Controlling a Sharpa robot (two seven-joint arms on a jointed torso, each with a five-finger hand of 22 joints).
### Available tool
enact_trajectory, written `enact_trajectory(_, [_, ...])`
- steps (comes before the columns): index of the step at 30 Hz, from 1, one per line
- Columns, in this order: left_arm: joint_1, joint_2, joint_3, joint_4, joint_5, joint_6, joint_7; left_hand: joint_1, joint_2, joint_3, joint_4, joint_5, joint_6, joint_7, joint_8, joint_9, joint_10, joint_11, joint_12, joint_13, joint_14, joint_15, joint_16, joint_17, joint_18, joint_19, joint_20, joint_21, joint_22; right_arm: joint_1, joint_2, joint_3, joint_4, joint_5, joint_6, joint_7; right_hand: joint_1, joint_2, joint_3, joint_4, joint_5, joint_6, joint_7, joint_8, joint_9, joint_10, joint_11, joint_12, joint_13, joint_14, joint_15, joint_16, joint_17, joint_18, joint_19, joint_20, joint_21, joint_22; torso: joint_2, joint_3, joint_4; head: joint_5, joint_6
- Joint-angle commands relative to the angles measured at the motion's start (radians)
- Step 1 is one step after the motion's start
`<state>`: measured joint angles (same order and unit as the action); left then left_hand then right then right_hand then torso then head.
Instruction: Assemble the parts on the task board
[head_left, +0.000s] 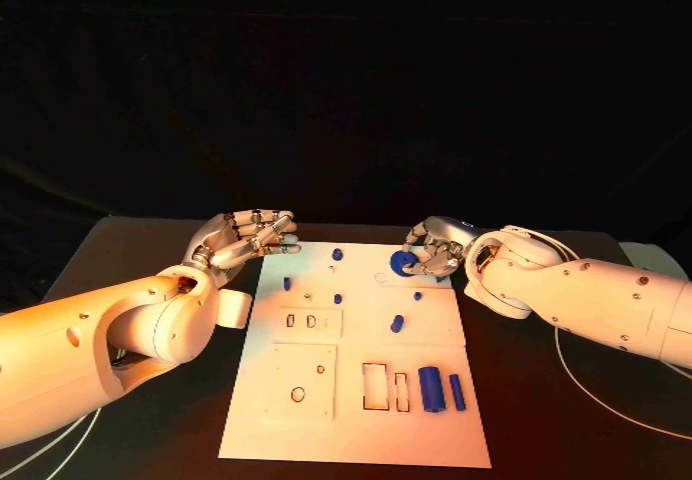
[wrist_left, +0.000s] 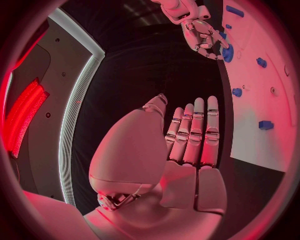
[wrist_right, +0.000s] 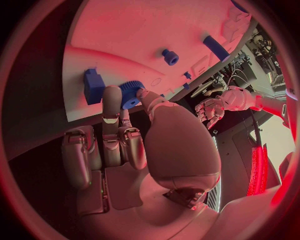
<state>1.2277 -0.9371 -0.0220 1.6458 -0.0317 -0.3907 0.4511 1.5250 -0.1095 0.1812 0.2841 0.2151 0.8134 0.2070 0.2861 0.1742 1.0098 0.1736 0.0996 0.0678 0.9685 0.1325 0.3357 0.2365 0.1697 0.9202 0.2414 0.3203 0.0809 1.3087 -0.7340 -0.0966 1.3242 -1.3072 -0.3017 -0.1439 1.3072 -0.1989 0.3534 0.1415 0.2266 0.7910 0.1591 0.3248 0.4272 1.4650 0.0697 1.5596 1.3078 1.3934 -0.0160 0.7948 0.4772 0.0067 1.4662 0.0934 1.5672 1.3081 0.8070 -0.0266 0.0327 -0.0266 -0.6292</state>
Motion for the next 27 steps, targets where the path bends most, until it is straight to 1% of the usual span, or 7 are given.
enact_trajectory(1, [0.001,0.001,0.001,0.001,-0.004,0.019,0.004,-0.002,-0.005,0.006,-0.002,-0.005,0.001,0.021,-0.004,-0.001,0.005,0.004,-0.003,-0.001,0.000,0.000,-0.006,0.001,0.015,0.006,0.000,-0.003,-0.001,-0.005,0.000,-0.003,0.000,-0.033,0.039,-0.018,0.015,0.003,0.009,-0.007,-0.003,0.013,-0.001,0.008,0.000,0.101,0.002,0.007,0.258,0.000,0.006,0.004,-0.002,-0.007,0.105,0.006,0.004,0.263,0.000,0.0006,-0.0015,0.002,-0.001])
enact_trajectory(5, [0.001,0.001,0.001,0.001,-0.004,0.019,0.004,-0.002,-0.005,0.006,-0.002,-0.005,0.001,0.021,-0.004,-0.001,0.005,0.004,-0.003,-0.001,0.000,0.000,-0.006,0.001,0.015,0.006,0.000,-0.003,-0.001,-0.006,-0.002,-0.003,0.004,-0.050,0.037,-0.023,0.031,0.014,0.041,-0.018,-0.015,0.034,-0.004,0.015,-0.001,0.106,-0.001,0.011,0.263,-0.001,0.004,0.005,-0.003,-0.007,0.105,0.004,0.004,0.263,0.001,0.0009,-0.0019,0.002,-0.001])
enact_trajectory(9, [0.001,0.001,0.001,0.001,-0.004,0.019,0.004,-0.001,-0.005,0.007,-0.002,-0.005,0.001,0.021,-0.004,-0.001,0.006,0.004,-0.004,-0.001,0.000,0.000,-0.006,0.001,0.015,0.006,0.000,-0.003,-0.001,-0.007,-0.003,-0.003,0.009,-0.068,0.023,-0.023,0.053,0.033,0.102,-0.041,-0.017,0.073,-0.013,0.024,-0.002,0.106,-0.009,0.011,0.263,-0.002,-0.002,0.005,-0.004,-0.007,0.105,-0.001,0.004,0.263,0.000,0.0009,-0.0009,-0.001,-0.003])
enact_trajectory(12, [0.001,0.001,0.001,0.000,-0.004,0.019,0.004,0.000,-0.004,0.008,-0.003,-0.005,0.001,0.021,-0.004,-0.001,0.006,0.004,-0.004,-0.001,0.000,0.000,-0.006,0.001,0.015,0.006,0.000,-0.003,-0.001,-0.008,-0.004,-0.003,0.012,-0.078,0.008,-0.021,0.052,0.033,0.118,-0.046,-0.015,0.083,-0.015,0.026,-0.003,0.106,-0.011,0.011,0.263,-0.002,-0.004,0.005,-0.005,-0.007,0.105,-0.003,0.004,0.263,0.000,0.0009,-0.0003,-0.002,-0.003])
enact_trajectory(19, [0.001,0.001,0.001,-0.001,-0.004,0.019,0.003,0.000,-0.004,0.008,-0.003,-0.005,0.001,0.021,-0.004,-0.001,0.006,0.004,-0.004,-0.001,0.000,0.000,-0.006,0.001,0.015,0.006,0.000,-0.003,-0.001,-0.008,-0.004,-0.003,0.033,-0.124,-0.095,-0.001,0.029,0.027,0.140,-0.049,-0.027,0.106,-0.022,0.028,-0.001,0.106,-0.017,0.011,0.263,-0.001,-0.008,0.005,-0.006,-0.007,0.105,-0.007,0.004,0.263,0.001,0.0011,-0.0005,-0.003,-0.001])
enact_trajectory(24, [0.001,0.002,0.001,-0.002,-0.004,0.019,0.004,0.001,-0.004,0.010,-0.004,-0.005,0.002,0.020,-0.004,-0.001,0.006,0.003,-0.005,-0.001,0.000,0.000,-0.007,0.002,0.015,0.007,0.000,-0.003,-0.002,-0.008,-0.006,-0.003,0.067,-0.184,-0.179,0.002,0.003,0.018,0.143,-0.044,-0.053,0.113,-0.026,0.026,-0.001,0.106,-0.019,0.011,0.263,0.000,-0.010,0.006,-0.007,-0.007,0.105,-0.009,0.004,0.263,-0.001,0.0003,-0.0014,-0.002,0.001])
enact_trajectory(27, [0.001,0.002,0.001,-0.002,-0.004,0.020,0.004,0.001,-0.004,0.010,-0.004,-0.005,0.002,0.020,-0.004,-0.001,0.006,0.003,-0.005,-0.001,0.000,0.000,-0.007,0.002,0.015,0.007,0.000,-0.003,-0.002,-0.008,-0.009,-0.002,0.095,-0.221,-0.212,-0.004,-0.011,0.014,0.142,-0.040,-0.068,0.118,-0.028,0.024,-0.001,0.106,-0.021,0.011,0.263,0.000,-0.011,0.006,-0.007,-0.007,0.105,-0.010,0.004,0.263,-0.001,0.0002,-0.0007,0.000,0.004])
